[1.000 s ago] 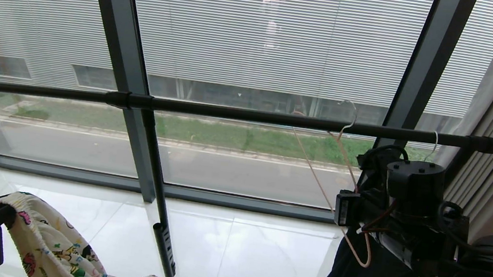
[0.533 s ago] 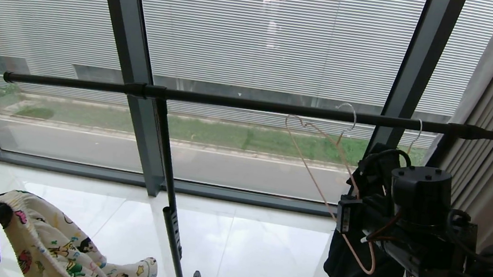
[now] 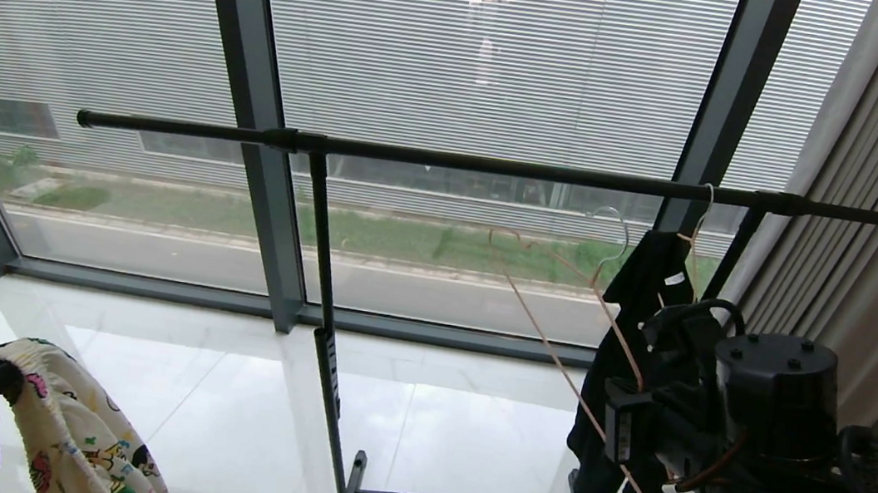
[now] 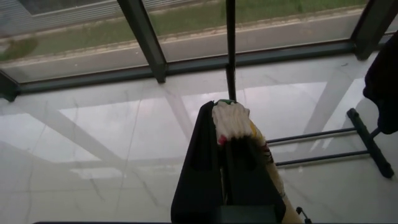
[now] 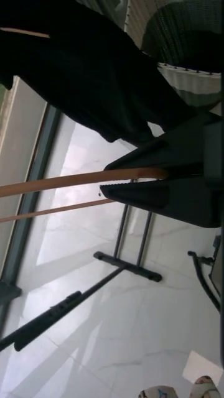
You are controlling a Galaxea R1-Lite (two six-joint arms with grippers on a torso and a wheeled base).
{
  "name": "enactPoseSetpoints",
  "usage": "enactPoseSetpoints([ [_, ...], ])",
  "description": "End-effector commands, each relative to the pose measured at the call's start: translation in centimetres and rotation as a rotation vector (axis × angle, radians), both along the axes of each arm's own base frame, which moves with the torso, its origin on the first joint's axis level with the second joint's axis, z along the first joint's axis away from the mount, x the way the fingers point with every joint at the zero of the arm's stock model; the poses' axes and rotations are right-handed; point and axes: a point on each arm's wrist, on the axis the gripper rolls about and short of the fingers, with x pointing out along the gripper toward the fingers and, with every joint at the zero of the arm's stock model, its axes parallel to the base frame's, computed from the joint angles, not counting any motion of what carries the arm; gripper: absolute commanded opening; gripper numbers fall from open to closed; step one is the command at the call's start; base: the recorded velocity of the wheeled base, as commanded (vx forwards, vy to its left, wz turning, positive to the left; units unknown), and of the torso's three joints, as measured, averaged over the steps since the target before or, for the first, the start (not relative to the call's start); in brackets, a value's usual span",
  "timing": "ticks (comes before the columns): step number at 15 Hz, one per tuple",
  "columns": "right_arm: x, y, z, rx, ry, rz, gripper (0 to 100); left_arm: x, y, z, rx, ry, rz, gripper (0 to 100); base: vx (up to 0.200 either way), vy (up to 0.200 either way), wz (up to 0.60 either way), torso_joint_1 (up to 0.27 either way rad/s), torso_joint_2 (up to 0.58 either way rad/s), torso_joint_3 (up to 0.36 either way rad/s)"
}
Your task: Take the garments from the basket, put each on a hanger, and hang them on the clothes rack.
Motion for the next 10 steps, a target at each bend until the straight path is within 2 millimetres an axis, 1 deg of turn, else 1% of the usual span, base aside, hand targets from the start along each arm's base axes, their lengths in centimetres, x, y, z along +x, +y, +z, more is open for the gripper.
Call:
enactPoseSetpoints([
  [1,-2.2,-0.2,0.0,0.001,0.003,0.058,0,0.0,0.0,0.0,-0.001,0.002,0.0,0,-0.2,-0.2,0.0,0.002,0.0,0.002],
  [2,-3.1,-0.1,-0.2,-0.007,0.011,0.088,0,0.0,0.0,-0.1,-0.001,0.004,0.0,0,-0.2,-0.2,0.0,0.002,0.0,0.002],
  [3,-4.0,-0.1,-0.4,-0.01,0.016,0.118,0,0.0,0.0,-0.1,-0.001,0.005,-0.003,0,0.0,0.0,0.0,0.0,0.0,0.0],
  [4,-4.4,0.0,-0.5,-0.014,0.019,0.132,0,0.0,0.0,-0.2,-0.001,0.008,-0.004,0,0.0,0.0,0.0,0.0,0.0,0.0],
  [6,-6.2,1.0,-0.4,-0.012,0.016,0.219,0,0.1,-0.2,-0.8,-0.003,0.039,-0.018,0,0.0,0.0,0.0,0.0,0.0,0.0],
  [8,-7.7,2.0,-0.4,-0.012,0.013,0.294,0,1.3,-0.2,-1.0,-0.035,0.085,-0.015,0,0.0,0.0,0.0,0.0,0.0,0.0],
  [9,-8.4,2.3,-0.4,-0.013,0.013,0.322,0,1.9,-0.4,-0.5,-0.075,0.083,-0.016,0,0.0,0.0,0.0,0.0,0.0,0.0],
  [10,-9.0,2.6,-0.4,-0.013,0.013,0.352,0,2.9,-0.7,0.3,-0.132,0.079,-0.017,0,0.0,0.0,0.0,0.0,0.0,0.0],
])
